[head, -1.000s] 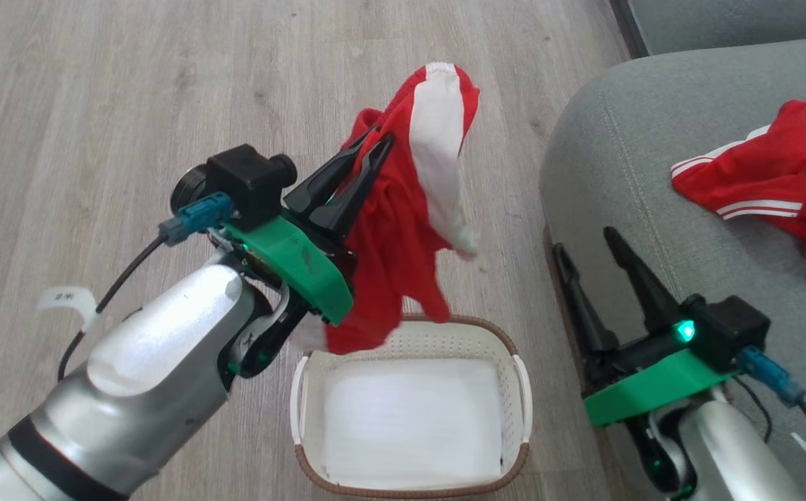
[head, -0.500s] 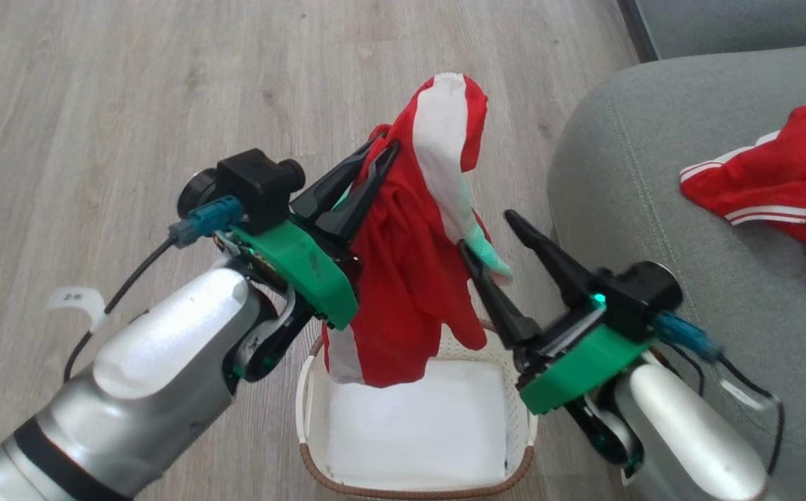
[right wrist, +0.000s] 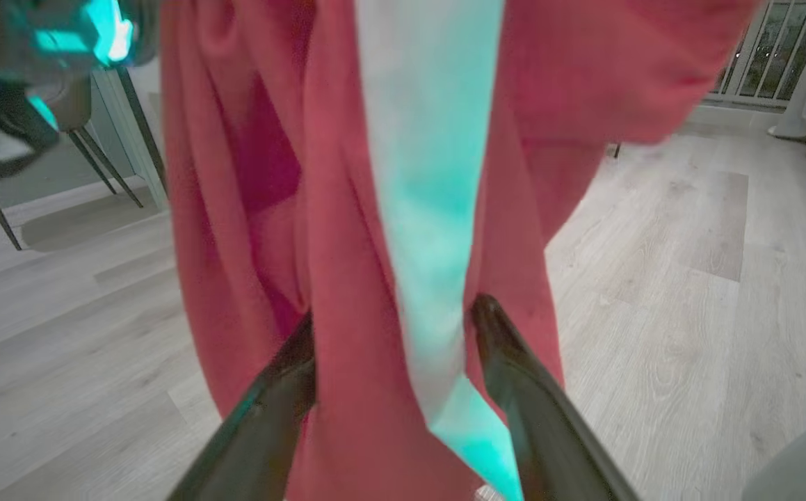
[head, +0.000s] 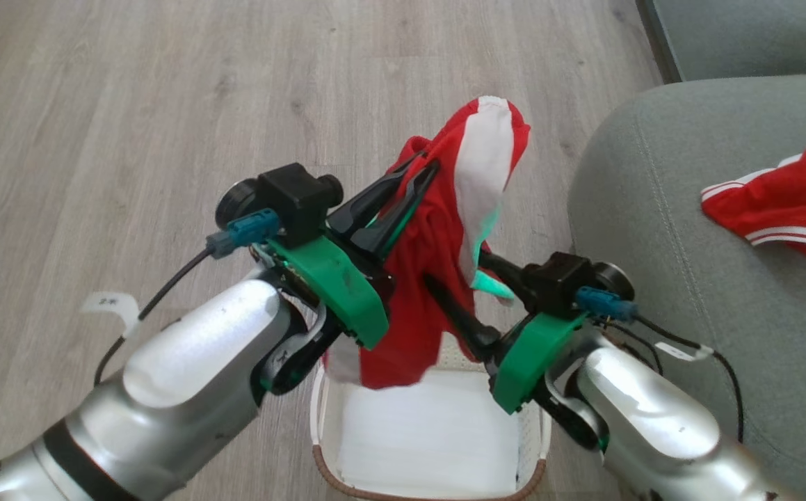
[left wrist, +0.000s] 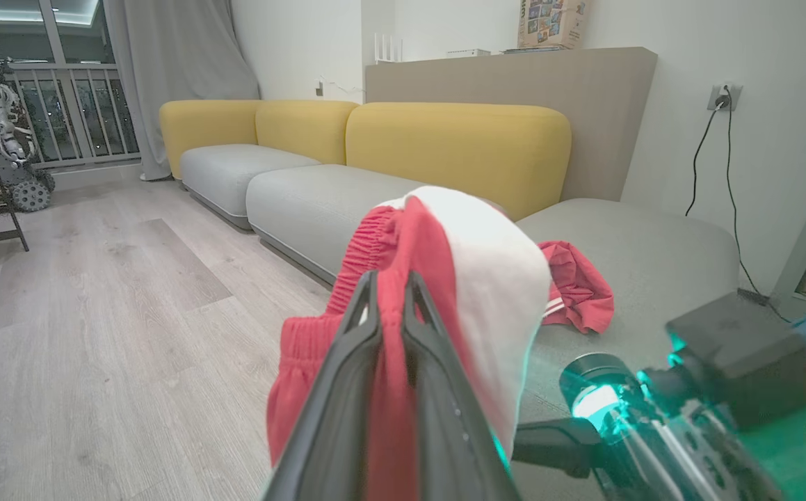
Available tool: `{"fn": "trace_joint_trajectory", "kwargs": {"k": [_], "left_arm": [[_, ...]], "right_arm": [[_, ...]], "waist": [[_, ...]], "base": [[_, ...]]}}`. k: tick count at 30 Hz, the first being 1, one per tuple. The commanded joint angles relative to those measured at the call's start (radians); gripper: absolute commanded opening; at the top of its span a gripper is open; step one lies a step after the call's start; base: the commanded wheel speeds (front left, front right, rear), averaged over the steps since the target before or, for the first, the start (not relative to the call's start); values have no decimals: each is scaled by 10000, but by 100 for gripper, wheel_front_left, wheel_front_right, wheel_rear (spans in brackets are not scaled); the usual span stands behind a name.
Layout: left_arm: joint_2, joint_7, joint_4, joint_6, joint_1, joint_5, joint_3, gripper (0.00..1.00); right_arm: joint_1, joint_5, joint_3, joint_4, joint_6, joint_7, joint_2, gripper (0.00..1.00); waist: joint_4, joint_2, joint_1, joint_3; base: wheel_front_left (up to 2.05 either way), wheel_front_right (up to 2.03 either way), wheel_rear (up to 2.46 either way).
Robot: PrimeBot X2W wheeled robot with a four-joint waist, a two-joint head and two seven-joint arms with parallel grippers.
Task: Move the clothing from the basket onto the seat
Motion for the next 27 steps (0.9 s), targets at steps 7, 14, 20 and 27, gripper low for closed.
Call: {"fn": "trace_joint_trajectory", "kwargs": {"k": [7, 14, 20, 27], "left_arm": [[-92, 87, -445, -53, -683, -25, 239, 0], [-75, 107, -479, -20, -629, -54, 185, 0], [41, 38, -432, 69, -503, -119, 244, 0], [172, -27, -435, 142, -418, -190, 324, 0]], "right_arm": [[-851, 486, 355, 1303, -4, -380, 645, 100], [-1085, 527, 221, 2266, -4, -657, 988, 48], [-1105, 547, -145, 2248, -4, -733, 1008, 0], [-641, 133, -1167, 1402, -4, -741, 834, 0]], "waist": [[298, 0, 0, -107], [400, 0, 0, -103], [332, 0, 0, -44], [241, 0, 0, 32]], "base": [[0, 0, 0], [0, 0, 0], [0, 0, 0], [0, 0, 0]]}}
